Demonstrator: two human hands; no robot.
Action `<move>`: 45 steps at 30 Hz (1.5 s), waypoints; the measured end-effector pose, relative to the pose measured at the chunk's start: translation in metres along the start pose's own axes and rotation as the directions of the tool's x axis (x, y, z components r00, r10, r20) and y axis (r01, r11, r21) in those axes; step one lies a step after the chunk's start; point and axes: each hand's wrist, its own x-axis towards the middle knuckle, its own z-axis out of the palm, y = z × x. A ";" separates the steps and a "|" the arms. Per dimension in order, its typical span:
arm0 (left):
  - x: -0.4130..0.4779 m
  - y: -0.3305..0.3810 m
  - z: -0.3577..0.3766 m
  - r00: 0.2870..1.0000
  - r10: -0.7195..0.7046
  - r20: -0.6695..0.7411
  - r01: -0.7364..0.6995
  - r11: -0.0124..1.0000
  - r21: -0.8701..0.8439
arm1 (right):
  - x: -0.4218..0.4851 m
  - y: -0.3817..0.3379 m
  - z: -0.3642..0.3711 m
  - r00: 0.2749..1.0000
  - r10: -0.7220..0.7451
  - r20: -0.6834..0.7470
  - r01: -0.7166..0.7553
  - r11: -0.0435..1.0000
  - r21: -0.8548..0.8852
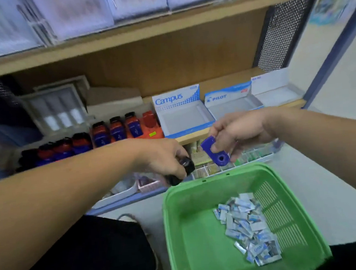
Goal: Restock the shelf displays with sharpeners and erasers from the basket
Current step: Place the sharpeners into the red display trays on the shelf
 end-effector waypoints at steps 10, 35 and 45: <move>-0.032 -0.072 -0.050 0.907 -0.160 -0.388 -0.012 0.915 -0.404 | 0.045 -0.021 0.049 0.970 -0.164 -0.182 0.225 0.887 0.402; -0.040 -0.124 -0.092 0.691 -0.388 -0.610 -0.033 0.826 -0.563 | 0.106 -0.070 0.085 0.917 -0.101 -0.385 0.339 0.705 0.623; -0.010 -0.104 -0.100 0.542 -0.400 -0.739 -0.024 0.871 -0.490 | 0.128 -0.061 0.058 0.859 -0.103 -0.502 0.392 0.764 0.513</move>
